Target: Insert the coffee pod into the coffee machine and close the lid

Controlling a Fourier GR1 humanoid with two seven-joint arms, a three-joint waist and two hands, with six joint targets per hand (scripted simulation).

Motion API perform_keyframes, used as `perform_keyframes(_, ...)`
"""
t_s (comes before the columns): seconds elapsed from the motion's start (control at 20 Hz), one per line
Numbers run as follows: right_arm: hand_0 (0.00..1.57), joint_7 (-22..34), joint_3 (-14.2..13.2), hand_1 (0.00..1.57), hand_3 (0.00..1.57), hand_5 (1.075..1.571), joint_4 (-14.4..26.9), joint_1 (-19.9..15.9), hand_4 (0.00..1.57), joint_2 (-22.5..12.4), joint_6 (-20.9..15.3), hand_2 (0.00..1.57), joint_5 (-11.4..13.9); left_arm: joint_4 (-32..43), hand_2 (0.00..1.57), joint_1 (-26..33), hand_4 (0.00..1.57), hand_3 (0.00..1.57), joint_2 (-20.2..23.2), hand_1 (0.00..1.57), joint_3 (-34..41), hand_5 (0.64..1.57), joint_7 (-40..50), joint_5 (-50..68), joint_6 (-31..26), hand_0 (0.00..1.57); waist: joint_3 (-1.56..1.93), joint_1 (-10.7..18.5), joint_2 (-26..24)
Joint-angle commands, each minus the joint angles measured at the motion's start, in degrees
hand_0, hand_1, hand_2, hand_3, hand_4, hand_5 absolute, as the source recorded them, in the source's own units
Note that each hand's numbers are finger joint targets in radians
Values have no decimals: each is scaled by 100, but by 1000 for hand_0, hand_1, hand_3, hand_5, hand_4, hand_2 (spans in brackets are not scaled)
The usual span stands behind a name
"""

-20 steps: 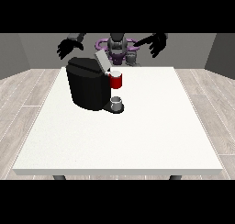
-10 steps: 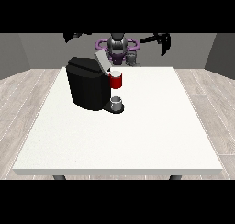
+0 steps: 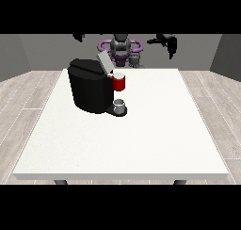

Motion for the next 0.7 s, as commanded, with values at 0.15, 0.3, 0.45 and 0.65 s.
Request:
perform_keyframes(0.15, 0, 20, 158, 0, 0, 1571, 189, -221, 123, 103, 162, 0, 167, -1165, 0, 674, 222, 0, -90, 0, -313, 1571, 457, 415, -182, 0, 1, 71, 176)
perform_keyframes(0.3, 0, -253, -85, 0, 0, 1571, 610, -372, 0, 150, 150, 0, 22, -1448, 0, 849, 0, 0, -145, 0, -438, 1571, 453, 520, -186, 0, 2, 355, 395)
perform_keyframes(0.45, 0, -185, -215, 0, 0, 1571, 839, -471, 0, 104, 253, 0, -68, -1964, 0, 1178, 0, 0, -212, 0, -630, 1571, 864, 832, 9, 0, 2, 268, 372)
perform_keyframes(0.65, 0, -430, -349, 0, 0, 1571, 1342, -842, 0, 63, 335, 0, -88, -2353, 0, 1472, 0, 0, -213, 0, -1025, 1571, 623, 1016, 207, 0, 1, 248, 777)
